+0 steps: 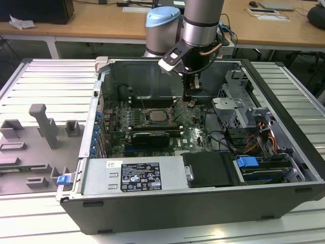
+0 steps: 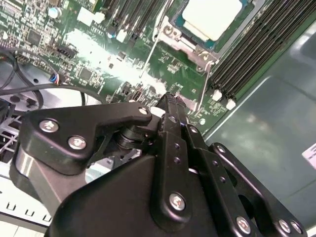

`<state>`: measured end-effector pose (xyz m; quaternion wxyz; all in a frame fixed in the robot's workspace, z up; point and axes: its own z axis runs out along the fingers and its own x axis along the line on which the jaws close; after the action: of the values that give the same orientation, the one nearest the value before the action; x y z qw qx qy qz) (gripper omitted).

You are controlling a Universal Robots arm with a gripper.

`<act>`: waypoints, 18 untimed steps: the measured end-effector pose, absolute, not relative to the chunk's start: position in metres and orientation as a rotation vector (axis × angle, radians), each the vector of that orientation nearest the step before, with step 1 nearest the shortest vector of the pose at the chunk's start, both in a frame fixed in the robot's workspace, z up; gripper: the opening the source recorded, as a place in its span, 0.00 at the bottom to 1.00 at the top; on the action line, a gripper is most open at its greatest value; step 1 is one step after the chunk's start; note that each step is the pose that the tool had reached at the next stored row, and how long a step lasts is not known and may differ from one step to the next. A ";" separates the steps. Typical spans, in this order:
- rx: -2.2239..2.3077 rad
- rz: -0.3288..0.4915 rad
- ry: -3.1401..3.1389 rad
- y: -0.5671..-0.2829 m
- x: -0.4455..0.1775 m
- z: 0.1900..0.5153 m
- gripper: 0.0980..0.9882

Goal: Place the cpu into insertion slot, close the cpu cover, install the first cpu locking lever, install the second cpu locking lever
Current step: 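Close the cpu cover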

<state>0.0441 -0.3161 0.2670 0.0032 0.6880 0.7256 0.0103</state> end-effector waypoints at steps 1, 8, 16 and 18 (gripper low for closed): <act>2.158 0.031 2.275 -0.316 0.046 0.267 0.01; 2.159 0.022 2.277 -0.316 0.057 0.255 0.01; 2.160 0.021 2.277 -0.316 0.026 0.252 0.01; 2.160 0.022 2.277 -0.316 0.022 0.250 0.01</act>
<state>0.0217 -0.3158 0.2503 0.0016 0.6881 0.7256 0.0069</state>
